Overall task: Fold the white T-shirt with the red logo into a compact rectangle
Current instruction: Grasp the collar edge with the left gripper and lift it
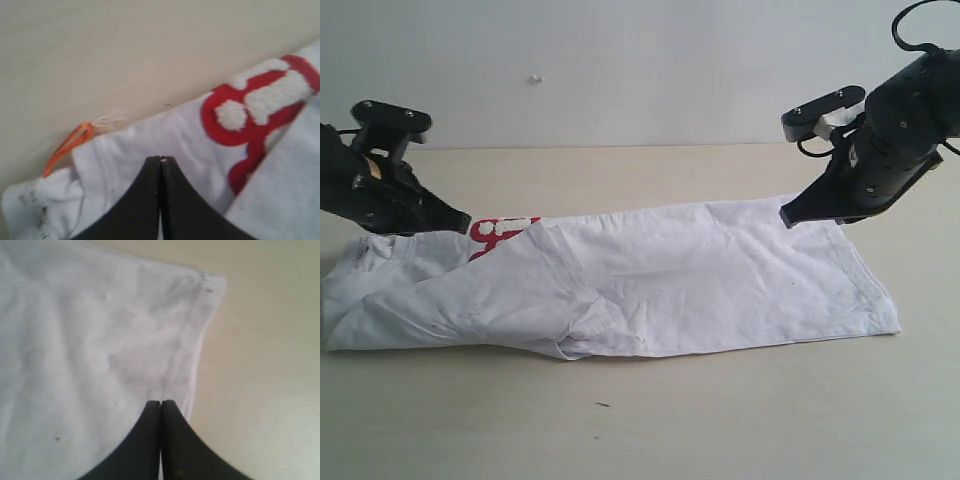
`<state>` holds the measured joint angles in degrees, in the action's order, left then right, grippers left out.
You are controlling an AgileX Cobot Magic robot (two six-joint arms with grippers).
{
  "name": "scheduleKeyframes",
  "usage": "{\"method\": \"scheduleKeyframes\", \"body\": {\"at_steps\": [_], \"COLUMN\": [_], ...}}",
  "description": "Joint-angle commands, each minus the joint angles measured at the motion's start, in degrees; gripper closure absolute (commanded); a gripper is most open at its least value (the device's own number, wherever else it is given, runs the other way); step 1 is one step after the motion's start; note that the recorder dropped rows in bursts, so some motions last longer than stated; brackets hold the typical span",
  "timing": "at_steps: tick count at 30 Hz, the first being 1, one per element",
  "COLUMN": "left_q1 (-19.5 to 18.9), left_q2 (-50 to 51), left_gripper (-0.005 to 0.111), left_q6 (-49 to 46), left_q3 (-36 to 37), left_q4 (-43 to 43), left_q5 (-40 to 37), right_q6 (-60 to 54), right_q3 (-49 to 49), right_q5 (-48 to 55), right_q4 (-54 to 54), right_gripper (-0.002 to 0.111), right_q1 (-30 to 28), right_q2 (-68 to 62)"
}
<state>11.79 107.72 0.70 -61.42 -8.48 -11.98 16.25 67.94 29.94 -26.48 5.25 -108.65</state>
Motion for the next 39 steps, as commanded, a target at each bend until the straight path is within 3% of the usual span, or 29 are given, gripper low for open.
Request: {"method": "scheduleKeyframes", "body": {"at_steps": [1, 5, 12, 14, 20, 25, 28, 32, 39], "left_q1": [-4.55, -8.44, -13.17, -14.71, -19.16, -21.24, -21.89, -22.1, -23.89], "left_q2": [-0.69, -0.69, -0.69, -0.69, -0.36, -0.2, -0.06, -0.06, 0.9], "left_gripper": [0.107, 0.101, 0.051, 0.046, 0.046, 0.048, 0.057, 0.072, 0.046], "left_q6": [1.09, 1.09, 1.25, 1.37, -0.06, -12.74, -20.82, -26.58, -30.44], "left_q3": [1.67, 2.28, 2.28, 2.28, 2.17, 2.17, 2.17, 2.17, 2.17], "left_q4": [0.24, 0.24, 0.24, 0.24, 4.52, 19.09, 31.05, 38.08, 39.71], "left_q5": [-0.75, -1.36, -3.81, -4.47, -7.66, -9.54, -9.75, -10.24, -13.29], "right_q6": [6.36, 5.82, 5.82, 5.49, 0.18, 0.07, 0.07, -0.18, -0.76], "right_q3": [-1.27, -1.88, -1.88, -1.88, -1.88, -1.88, -1.88, -1.88, -1.88], "right_q5": [2.92, 3.6, 4.42, 4.42, 4.31, 4.31, 4.31, 4.31, 4.41], "right_q4": [-6.83, -6.42, -3.9, -2.79, 2.35, 2.6, 3.0, 3.6, 4.24], "right_gripper": [0.108, 0.108, 0.108, 0.108, 0.108, 0.108, 0.108, 0.108, 0.108], "right_q1": [-0.51, -0.51, -0.51, -0.51, -0.51, -0.51, -0.51, -0.51, -0.51], "right_q2": [0.55, 0.44, 0.33, 0.33, 0.33, 0.33, 0.33, 0.33, -0.18]}}
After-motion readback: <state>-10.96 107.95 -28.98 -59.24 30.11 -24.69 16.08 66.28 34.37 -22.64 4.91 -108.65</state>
